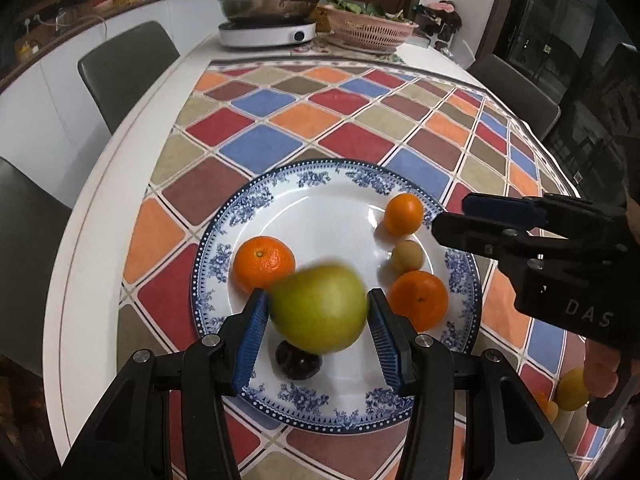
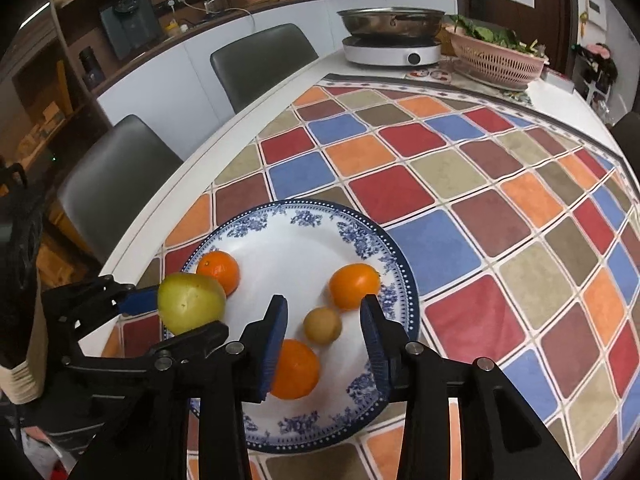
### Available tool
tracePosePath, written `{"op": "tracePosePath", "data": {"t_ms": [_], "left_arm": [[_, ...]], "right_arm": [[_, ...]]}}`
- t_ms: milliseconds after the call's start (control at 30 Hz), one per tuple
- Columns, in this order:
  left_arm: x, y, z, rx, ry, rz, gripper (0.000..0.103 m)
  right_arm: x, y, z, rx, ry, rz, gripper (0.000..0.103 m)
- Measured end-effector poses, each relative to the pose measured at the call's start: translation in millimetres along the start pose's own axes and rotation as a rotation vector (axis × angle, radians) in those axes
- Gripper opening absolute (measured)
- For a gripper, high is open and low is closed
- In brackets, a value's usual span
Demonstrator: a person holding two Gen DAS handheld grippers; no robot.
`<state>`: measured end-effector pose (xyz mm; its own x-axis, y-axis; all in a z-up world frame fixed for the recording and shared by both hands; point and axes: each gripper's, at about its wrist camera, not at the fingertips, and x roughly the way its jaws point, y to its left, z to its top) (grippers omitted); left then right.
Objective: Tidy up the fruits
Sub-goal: 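Open both tools to drop the green fruit and kiwi onto the plate, then withdraw both tools toward the dark plum and yellow pear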
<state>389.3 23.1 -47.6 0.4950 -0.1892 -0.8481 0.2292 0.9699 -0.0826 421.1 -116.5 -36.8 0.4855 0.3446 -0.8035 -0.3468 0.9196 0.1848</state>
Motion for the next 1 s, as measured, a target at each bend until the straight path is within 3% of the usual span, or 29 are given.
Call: {"op": "tracePosePath", "data": {"t_ms": [67, 233, 300, 467, 767, 1000], "left_arm": [[-8, -3, 0, 0.012, -0.016, 0.015, 0.061], [-35, -9, -5, 0.014, -0.063, 0.059, 0.061], [-51, -13, -9, 0.004, -0.086, 0.07, 0.062], [-88, -28, -21, 0.013, -0.156, 0.116, 0.064], [-144, -58, -50, 0.018, -0.254, 0.132, 0.07], [-166, -83, -76, 0.039, -0.273, 0.123, 0.074]], "right_arm": [[-8, 1, -3, -0.004, -0.017, -0.026, 0.039], [-37, 7, -11, -0.022, -0.065, -0.069, 0.04], [-49, 10, -15, -0.029, -0.089, -0.092, 0.051], [-86, 17, -29, -0.047, -0.149, -0.109, 0.051], [-142, 24, -64, -0.072, -0.218, -0.154, 0.058], [-178, 20, -97, -0.055, -0.255, -0.209, 0.065]]}}
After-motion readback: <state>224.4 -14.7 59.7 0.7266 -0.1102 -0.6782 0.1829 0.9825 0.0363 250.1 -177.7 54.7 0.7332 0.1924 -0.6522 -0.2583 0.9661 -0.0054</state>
